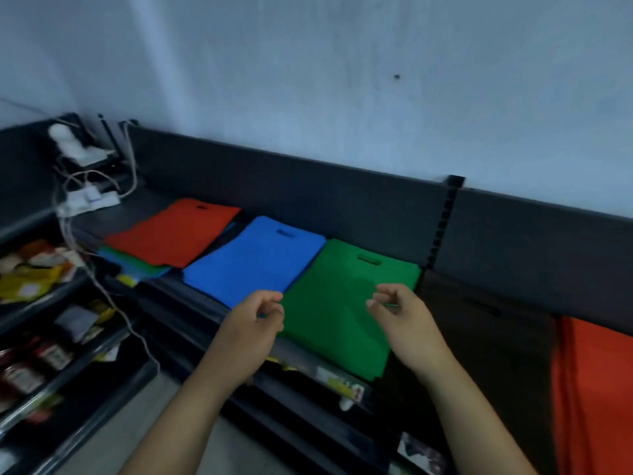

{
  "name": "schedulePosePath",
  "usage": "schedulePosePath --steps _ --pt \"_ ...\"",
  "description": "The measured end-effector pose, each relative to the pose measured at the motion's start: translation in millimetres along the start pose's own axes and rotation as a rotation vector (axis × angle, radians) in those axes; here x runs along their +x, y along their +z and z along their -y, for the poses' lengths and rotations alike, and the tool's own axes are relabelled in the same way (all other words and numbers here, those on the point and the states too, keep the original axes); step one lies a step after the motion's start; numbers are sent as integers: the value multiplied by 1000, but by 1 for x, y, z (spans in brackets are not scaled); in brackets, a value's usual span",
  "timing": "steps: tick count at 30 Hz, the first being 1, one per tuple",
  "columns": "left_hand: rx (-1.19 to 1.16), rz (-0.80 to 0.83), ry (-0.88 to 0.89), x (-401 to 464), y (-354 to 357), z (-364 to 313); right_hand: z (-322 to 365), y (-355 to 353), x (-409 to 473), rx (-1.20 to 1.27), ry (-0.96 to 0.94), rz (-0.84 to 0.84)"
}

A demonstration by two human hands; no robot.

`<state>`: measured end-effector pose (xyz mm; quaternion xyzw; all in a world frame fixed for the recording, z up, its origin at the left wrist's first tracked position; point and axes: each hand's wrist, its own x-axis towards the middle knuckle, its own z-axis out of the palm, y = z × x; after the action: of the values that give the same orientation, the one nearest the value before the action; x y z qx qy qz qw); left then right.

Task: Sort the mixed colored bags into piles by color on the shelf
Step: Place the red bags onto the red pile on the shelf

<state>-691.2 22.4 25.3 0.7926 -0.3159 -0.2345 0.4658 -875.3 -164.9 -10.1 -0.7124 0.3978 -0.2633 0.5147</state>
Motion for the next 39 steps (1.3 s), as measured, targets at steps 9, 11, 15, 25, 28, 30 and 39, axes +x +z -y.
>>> schedulePosePath --steps 9,11,15,25,28,30,39 --pt "-93 -200 -158 11 -109 70 50 140 35 -16 -51 203" --pt "-108 -245 -177 19 -129 85 58 169 46 9 -41 237" --pt "-108 -297 -165 51 -172 117 72 229 77 23 -44 272" --pt "304 -283 -110 164 -260 183 97 364 193 12 -9 255" --pt "535 -270 -31 192 -277 190 103 389 223 -20 28 231" --pt "557 -250 2 212 -286 197 103 402 239 -52 64 214" --pt "557 -169 80 327 -328 222 102 446 279 60 235 84"
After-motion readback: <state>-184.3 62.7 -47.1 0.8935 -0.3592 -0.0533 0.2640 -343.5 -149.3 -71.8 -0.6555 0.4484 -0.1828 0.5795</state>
